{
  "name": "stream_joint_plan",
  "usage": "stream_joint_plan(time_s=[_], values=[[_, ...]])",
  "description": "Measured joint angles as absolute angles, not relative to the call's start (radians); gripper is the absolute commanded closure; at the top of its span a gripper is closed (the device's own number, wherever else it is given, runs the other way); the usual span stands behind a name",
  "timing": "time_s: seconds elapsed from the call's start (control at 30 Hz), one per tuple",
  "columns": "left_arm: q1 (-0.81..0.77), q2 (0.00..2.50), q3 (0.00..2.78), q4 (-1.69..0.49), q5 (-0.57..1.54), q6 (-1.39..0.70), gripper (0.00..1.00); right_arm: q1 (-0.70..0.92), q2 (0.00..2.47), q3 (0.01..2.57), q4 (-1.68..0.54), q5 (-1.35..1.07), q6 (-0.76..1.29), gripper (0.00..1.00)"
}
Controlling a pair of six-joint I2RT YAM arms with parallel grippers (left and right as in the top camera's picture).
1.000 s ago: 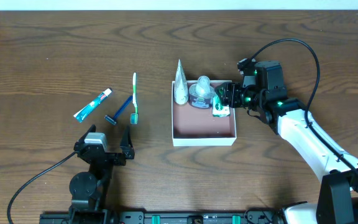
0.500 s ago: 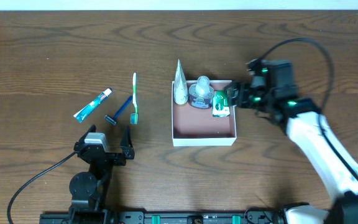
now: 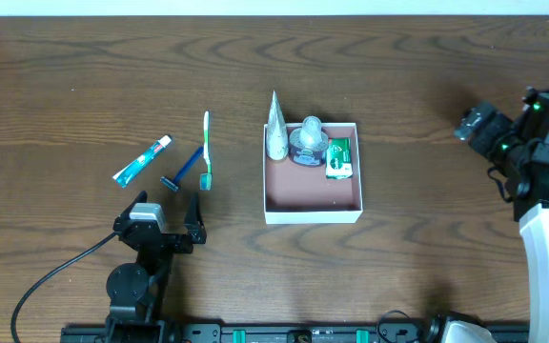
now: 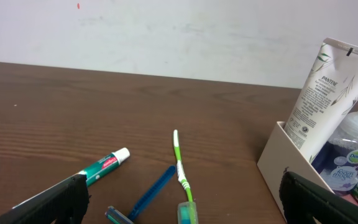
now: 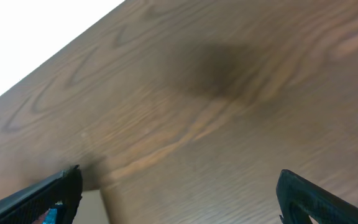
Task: Pack container
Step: 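Retract the right arm to the right side, then reach the left gripper to the Colgate toothpaste tube and grasp it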
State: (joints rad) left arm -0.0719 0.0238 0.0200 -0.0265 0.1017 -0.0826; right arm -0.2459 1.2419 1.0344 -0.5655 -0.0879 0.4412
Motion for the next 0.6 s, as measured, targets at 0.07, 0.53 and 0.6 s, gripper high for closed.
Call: stream_joint_plan(time_s=[0.07,0.53,0.6], values=[[-0.072,0.024,0.020,-0.027,0.102,-0.083,0.02,-0.258,1.242,1.034,-0.567,-0.084,0.443,0.01],[-0.072,0.041,0.046,-0.061,0.148,-0.142,0.02,-0.260,1.242,1.034,-0.570,-0.078,0.445,0.01],[-0.066,0.089,0.087,-0.106,0.154,-0.170,0.02,-0.260,1.242,1.034,-0.571,-0.078,0.445,0.01]])
